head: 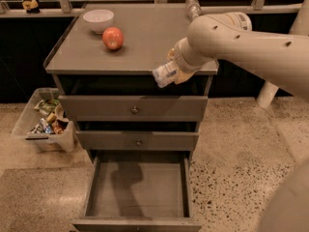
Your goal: Pick blue plastic bottle from bottom drawer and place on counter
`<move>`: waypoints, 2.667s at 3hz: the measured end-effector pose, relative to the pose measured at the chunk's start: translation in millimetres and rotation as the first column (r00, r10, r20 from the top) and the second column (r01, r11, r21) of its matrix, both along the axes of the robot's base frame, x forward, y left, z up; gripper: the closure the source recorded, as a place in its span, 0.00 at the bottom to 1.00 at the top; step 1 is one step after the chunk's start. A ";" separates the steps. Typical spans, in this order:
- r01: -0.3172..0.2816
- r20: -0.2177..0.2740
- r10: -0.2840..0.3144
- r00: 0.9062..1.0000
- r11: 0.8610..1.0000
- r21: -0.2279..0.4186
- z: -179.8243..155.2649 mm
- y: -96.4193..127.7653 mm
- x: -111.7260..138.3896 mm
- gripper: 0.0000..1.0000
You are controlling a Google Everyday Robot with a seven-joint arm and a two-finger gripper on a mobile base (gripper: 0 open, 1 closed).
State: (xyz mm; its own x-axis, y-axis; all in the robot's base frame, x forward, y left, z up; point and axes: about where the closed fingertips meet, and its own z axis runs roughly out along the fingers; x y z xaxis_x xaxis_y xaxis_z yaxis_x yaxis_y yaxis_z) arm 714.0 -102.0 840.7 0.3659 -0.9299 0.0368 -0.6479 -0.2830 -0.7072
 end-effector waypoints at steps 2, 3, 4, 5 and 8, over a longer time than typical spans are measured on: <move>-0.026 -0.026 0.025 0.999 0.999 -0.046 -2.9 -5.8 20.6 1.00; -0.048 -0.061 0.043 0.997 0.996 -0.078 -6.3 -3.6 30.9 1.00; -0.048 -0.061 0.043 0.997 0.996 -0.078 -5.4 -3.5 30.9 1.00; -0.048 -0.053 0.044 0.998 0.995 -0.082 8.2 -4.0 42.6 1.00; -0.071 0.045 0.079 0.996 0.984 -0.166 68.9 15.9 74.9 1.00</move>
Offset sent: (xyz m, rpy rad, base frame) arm 0.0194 -0.0078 -0.0108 -0.0347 0.0318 0.0195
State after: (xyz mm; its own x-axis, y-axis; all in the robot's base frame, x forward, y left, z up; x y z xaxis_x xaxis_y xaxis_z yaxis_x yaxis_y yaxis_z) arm 788.9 -86.1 909.6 0.4281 -0.8797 0.2069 -0.5848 -0.4442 -0.6787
